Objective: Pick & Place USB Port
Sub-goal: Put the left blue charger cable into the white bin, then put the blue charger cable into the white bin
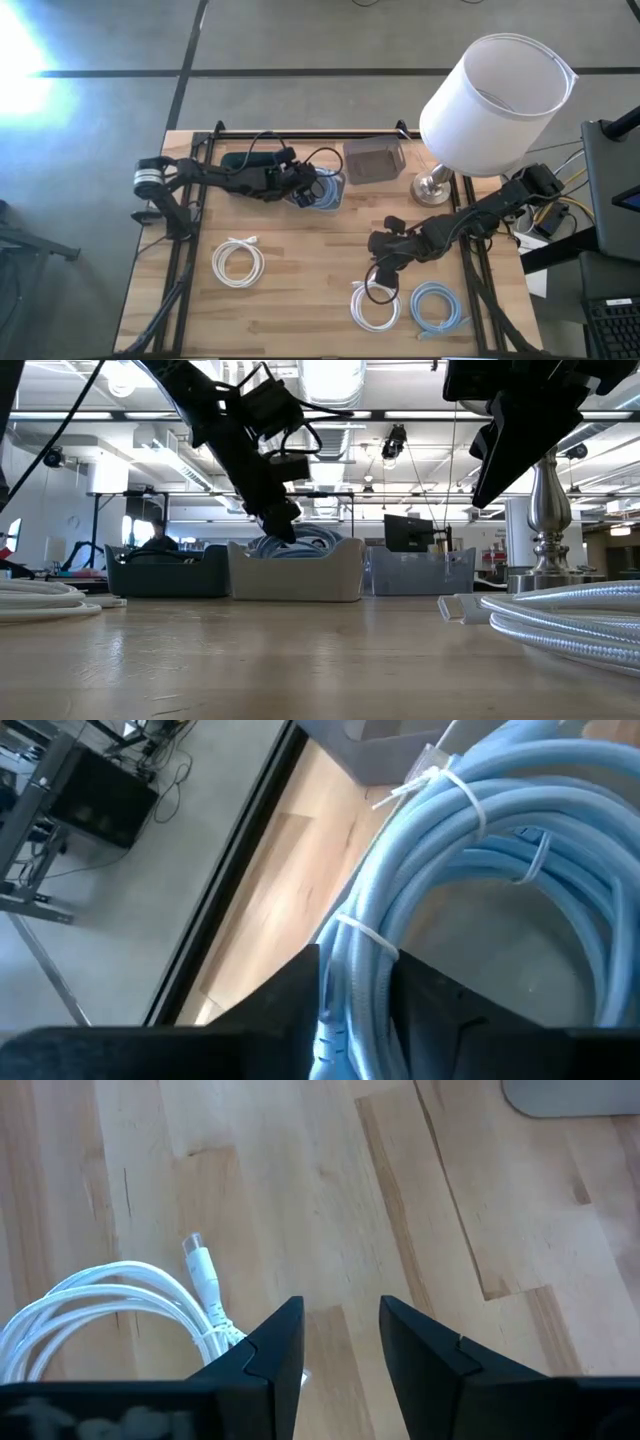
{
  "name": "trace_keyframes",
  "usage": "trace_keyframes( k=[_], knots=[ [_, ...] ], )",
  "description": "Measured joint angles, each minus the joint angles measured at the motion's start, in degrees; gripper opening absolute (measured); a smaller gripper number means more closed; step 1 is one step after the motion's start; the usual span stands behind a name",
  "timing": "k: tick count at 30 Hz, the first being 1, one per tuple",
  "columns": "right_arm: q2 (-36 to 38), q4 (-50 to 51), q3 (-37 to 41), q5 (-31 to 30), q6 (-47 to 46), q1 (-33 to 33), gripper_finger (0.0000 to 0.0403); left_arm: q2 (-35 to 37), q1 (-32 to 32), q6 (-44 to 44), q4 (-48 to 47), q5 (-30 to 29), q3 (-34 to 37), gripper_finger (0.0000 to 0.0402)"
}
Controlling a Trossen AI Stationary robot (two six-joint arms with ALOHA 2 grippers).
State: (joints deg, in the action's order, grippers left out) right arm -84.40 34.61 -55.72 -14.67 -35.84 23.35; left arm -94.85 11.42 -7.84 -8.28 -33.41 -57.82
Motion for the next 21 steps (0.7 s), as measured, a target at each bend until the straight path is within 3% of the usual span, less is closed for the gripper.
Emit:
trace_keyframes(
  k=[11, 21],
  knots=[
    [-0.04, -0.04, 1.41, 0.42, -0.73, 0.71, 0.0113, 3.28, -1.35, 1.42, -0.61, -0.09, -0.03, 0.0209],
    [-0.04, 2.19, 4.81, 4.72, -9.26, 8.13, 0.0098, 6.81, -3.83, 0.79, -1.44, -0.06, -0.26, 0.0224]
  ],
)
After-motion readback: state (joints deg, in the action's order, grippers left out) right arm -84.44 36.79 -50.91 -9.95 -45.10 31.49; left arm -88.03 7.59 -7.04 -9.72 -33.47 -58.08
